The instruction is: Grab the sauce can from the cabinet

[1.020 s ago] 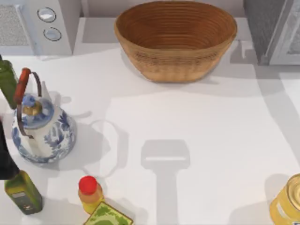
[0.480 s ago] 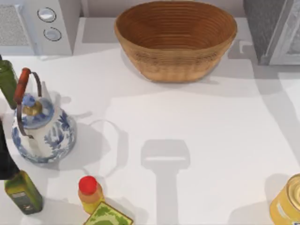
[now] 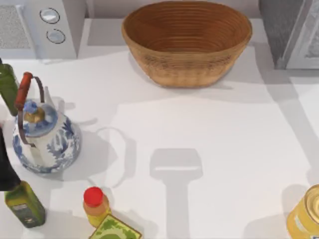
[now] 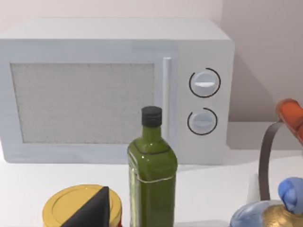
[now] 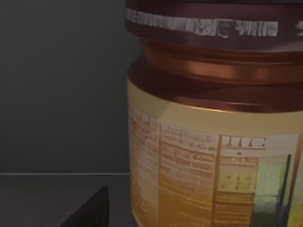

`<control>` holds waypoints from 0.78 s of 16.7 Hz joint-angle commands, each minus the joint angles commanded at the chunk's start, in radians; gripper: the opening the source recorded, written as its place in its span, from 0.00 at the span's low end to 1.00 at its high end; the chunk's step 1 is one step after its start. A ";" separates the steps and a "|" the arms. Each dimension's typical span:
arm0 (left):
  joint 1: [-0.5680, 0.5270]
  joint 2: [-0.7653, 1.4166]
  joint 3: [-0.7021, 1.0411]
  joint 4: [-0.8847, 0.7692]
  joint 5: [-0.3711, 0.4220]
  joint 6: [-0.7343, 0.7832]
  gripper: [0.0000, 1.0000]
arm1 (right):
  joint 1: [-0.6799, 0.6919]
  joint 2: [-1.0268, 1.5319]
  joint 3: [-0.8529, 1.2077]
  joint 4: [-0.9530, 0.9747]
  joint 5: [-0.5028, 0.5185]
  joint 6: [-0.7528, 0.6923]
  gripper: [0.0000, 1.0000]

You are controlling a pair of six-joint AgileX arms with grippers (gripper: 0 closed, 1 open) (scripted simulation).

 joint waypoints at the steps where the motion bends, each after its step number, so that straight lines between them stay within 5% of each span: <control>1: 0.000 0.000 0.000 0.000 0.000 0.000 1.00 | 0.000 0.002 0.001 0.001 0.000 0.000 1.00; 13: 0.000 0.000 0.000 0.000 0.000 0.000 1.00 | -0.032 0.202 0.238 -0.035 -0.029 0.000 1.00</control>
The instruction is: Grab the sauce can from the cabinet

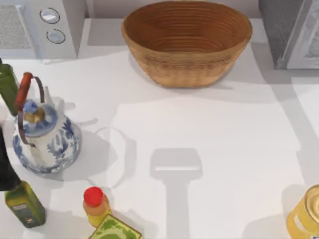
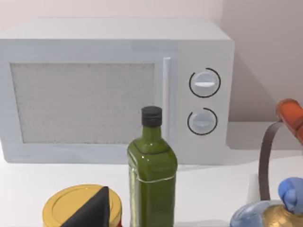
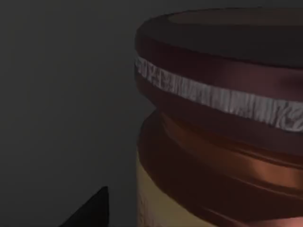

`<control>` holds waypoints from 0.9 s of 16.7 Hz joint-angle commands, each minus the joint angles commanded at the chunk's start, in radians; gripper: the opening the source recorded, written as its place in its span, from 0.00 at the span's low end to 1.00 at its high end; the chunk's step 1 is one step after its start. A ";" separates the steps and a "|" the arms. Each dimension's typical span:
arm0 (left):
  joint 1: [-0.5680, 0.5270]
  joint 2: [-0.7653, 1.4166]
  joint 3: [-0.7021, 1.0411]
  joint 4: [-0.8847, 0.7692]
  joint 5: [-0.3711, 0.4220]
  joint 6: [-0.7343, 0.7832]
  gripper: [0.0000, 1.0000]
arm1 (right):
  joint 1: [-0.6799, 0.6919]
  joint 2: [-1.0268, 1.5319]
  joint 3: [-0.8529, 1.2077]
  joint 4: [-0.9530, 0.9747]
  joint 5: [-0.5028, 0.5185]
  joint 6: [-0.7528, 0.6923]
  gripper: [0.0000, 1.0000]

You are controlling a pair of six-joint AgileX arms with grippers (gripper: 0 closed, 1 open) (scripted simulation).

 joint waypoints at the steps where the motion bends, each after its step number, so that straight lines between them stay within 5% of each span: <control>1: 0.000 0.000 0.000 0.000 0.000 0.000 1.00 | -0.004 0.022 0.026 -0.004 -0.003 0.000 1.00; 7: 0.000 0.000 0.000 0.000 0.000 0.000 1.00 | -0.008 0.049 0.057 -0.008 -0.007 0.000 1.00; 15: 0.000 0.000 0.000 0.000 0.000 0.000 1.00 | -0.008 0.049 0.057 -0.008 -0.007 0.000 0.40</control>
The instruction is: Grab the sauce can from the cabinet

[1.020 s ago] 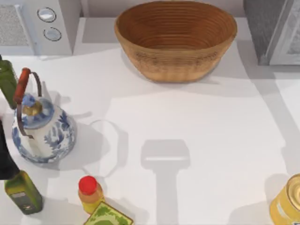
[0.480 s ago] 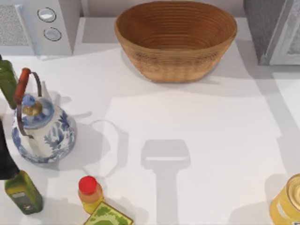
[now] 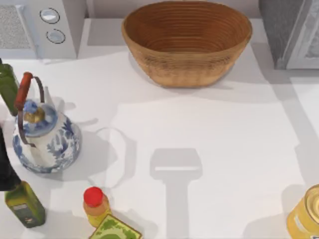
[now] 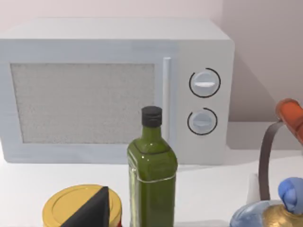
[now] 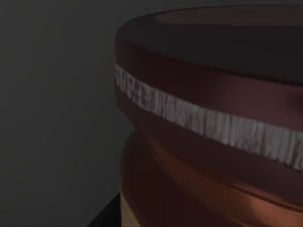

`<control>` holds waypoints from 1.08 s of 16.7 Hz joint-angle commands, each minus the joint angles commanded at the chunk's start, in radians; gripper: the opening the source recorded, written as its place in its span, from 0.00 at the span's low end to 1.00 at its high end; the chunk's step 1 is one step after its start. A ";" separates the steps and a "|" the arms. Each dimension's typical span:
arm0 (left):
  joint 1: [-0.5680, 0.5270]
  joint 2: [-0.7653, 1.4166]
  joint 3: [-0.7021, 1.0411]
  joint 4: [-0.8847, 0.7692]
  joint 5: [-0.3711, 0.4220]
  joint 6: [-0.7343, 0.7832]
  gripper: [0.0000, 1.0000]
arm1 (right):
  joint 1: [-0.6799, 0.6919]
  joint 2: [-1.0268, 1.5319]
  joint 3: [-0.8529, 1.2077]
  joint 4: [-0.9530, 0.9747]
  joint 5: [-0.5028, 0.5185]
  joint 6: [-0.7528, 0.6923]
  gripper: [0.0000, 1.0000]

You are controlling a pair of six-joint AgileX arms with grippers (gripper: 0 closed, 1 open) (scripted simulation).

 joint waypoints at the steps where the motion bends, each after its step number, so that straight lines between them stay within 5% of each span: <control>1: 0.000 0.000 0.000 0.000 0.000 0.000 1.00 | 0.000 0.000 0.000 0.000 0.000 0.000 0.32; 6: 0.000 0.000 0.000 0.000 0.000 0.000 1.00 | 0.000 0.000 0.000 0.000 0.000 0.000 0.00; 18: 0.000 0.000 0.000 0.000 0.000 0.000 1.00 | 0.030 -0.071 -0.028 -0.058 0.032 0.001 0.00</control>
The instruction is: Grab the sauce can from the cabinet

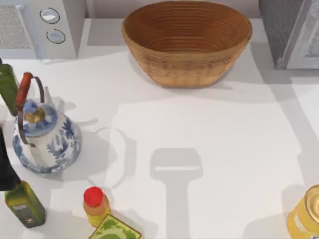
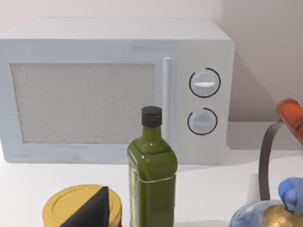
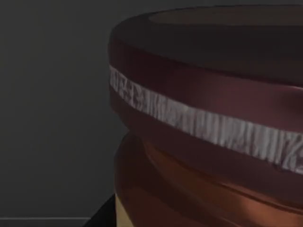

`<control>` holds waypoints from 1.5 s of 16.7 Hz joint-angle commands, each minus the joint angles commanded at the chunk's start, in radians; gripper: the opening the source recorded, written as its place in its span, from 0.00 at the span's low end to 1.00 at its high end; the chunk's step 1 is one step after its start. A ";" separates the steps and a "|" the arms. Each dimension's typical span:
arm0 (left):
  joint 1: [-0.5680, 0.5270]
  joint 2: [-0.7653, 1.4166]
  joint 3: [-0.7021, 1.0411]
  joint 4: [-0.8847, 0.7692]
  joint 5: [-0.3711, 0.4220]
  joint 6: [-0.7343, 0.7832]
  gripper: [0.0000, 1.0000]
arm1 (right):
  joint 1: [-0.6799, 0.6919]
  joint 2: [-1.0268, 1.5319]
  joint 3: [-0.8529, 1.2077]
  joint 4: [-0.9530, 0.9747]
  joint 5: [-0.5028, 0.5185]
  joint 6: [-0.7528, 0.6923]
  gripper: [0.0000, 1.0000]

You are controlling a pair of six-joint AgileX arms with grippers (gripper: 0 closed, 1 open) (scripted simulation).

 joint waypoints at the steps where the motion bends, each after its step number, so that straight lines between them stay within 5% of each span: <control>1: 0.000 0.000 0.000 0.000 0.000 0.000 1.00 | 0.015 -0.040 -0.013 -0.030 0.017 0.000 0.00; 9: 0.000 0.000 0.000 0.000 0.000 0.000 1.00 | 0.152 -0.364 -0.091 -0.259 0.141 0.000 0.00; 17: 0.000 0.000 0.000 0.000 0.000 0.000 1.00 | 0.140 -0.421 -0.150 -0.232 0.126 0.001 0.00; 25: 0.000 0.000 0.000 0.000 0.000 0.000 1.00 | 0.037 -0.822 -0.786 -0.026 0.016 -0.004 0.00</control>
